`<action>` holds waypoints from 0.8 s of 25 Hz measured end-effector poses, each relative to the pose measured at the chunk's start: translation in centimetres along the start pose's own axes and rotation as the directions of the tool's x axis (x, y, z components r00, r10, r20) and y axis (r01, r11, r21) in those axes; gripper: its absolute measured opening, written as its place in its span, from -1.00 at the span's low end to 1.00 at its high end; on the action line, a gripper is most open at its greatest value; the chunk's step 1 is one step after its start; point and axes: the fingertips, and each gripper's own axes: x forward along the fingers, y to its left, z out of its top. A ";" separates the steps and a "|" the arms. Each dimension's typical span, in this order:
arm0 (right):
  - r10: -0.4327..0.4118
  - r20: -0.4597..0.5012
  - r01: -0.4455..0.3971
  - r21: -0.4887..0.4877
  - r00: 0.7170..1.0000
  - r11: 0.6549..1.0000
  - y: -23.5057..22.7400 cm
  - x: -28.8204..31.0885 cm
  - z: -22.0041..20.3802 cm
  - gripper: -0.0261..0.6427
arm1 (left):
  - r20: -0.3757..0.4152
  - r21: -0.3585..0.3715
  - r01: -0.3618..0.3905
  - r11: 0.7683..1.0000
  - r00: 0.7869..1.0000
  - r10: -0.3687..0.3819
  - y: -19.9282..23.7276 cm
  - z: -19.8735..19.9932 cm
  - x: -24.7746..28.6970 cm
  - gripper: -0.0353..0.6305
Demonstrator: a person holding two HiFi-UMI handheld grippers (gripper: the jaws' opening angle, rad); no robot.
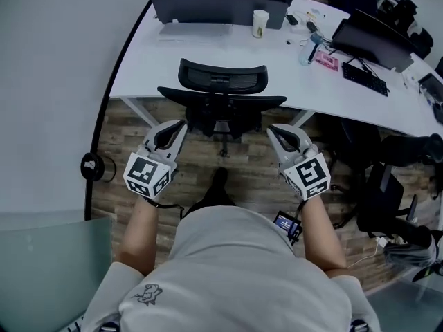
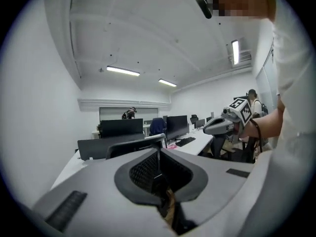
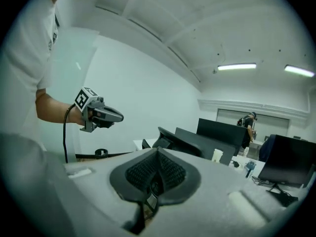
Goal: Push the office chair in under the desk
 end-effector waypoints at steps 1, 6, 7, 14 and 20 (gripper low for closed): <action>-0.004 0.006 0.004 -0.003 1.000 1.000 0.3 -0.5 0.1 -0.91 | 0.005 0.007 -0.013 1.000 1.000 0.013 -0.4 0.1 -0.7 -0.87; -0.002 0.018 0.002 0.013 1.000 1.000 2.2 -2.4 0.4 -0.91 | 0.010 0.024 -0.032 0.999 0.999 0.031 -2.6 0.8 -3.5 -0.90; -0.001 0.023 0.000 0.019 1.000 1.000 2.7 -2.8 0.5 -0.91 | 0.006 0.031 -0.030 0.999 1.000 0.030 -3.1 0.9 -4.0 -0.90; 0.001 0.046 -0.003 0.049 0.999 0.999 6.8 -5.4 1.2 -0.91 | 0.015 0.058 0.021 0.998 1.000 -0.022 -6.2 1.5 -7.0 -0.90; -0.022 0.044 0.020 0.059 0.999 0.998 10.8 -6.3 2.1 -0.91 | 0.007 0.076 0.059 0.995 0.998 -0.060 -7.2 1.1 -10.9 -0.90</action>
